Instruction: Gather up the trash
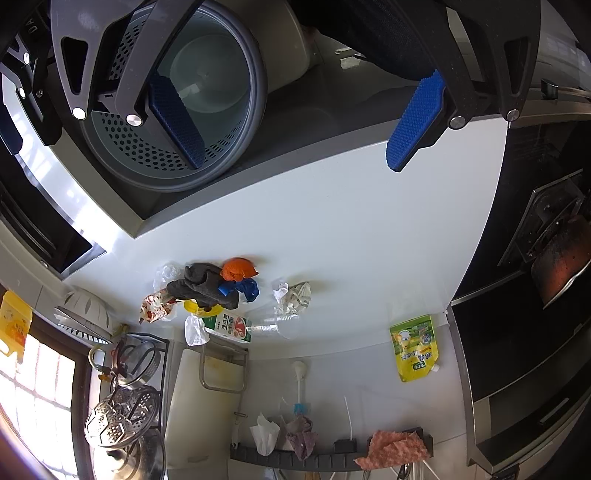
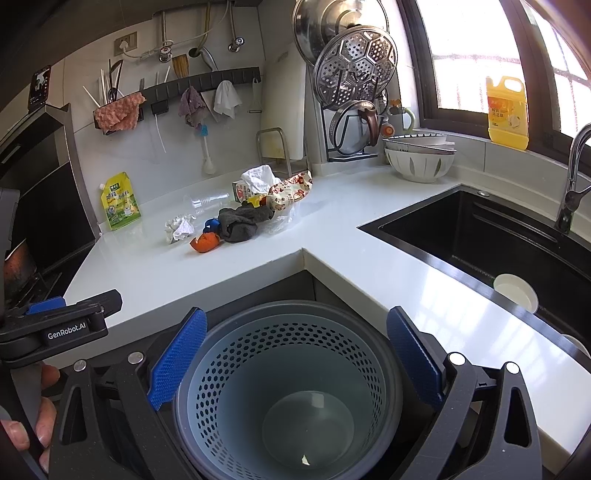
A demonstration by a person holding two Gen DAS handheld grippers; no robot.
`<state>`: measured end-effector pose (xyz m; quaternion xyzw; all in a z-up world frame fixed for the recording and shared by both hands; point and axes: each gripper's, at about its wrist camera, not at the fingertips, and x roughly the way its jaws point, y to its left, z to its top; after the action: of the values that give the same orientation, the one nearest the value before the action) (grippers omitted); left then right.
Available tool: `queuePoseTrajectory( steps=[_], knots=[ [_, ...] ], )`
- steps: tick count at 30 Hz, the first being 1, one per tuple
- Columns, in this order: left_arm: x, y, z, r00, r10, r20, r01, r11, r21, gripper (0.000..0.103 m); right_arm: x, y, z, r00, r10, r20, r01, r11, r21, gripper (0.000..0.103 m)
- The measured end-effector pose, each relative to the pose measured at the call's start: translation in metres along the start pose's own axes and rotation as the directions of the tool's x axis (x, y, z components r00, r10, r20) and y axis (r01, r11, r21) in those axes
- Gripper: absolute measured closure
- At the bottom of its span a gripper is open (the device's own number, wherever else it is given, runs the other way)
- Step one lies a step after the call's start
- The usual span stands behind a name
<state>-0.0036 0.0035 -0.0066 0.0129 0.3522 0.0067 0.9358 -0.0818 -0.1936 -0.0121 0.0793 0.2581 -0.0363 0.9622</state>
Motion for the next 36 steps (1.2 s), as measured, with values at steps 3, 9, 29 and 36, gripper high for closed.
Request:
queuePoseTrajectory(
  steps=[3, 9, 29, 36],
  knots=[
    [0.0, 0.0, 0.0, 1.0, -0.001, 0.0, 0.001, 1.0, -0.001, 0.006, -0.001, 0.001, -0.001, 1.0, 0.002, 0.002, -0.002, 1.0, -0.001, 0.009],
    [-0.002, 0.001, 0.001, 1.0, 0.003, 0.001, -0.003, 1.0, -0.005, 0.006, -0.001, 0.0, 0.0, 1.0, 0.008, 0.0, -0.008, 1.0, -0.002, 0.01],
    [0.017, -0.004, 0.01, 0.999, -0.003, -0.036, 0.004, 1.0, 0.009, 0.006, 0.021, 0.0, 0.006, 0.999, 0.017, -0.038, -0.017, 1.0, -0.002, 0.009],
    [0.033, -0.005, 0.025, 0.999, -0.001, -0.053, 0.002, 1.0, 0.011, 0.006, 0.041, 0.003, 0.017, 0.997, 0.029, -0.065, -0.03, 0.999, -0.018, 0.01]
  ],
)
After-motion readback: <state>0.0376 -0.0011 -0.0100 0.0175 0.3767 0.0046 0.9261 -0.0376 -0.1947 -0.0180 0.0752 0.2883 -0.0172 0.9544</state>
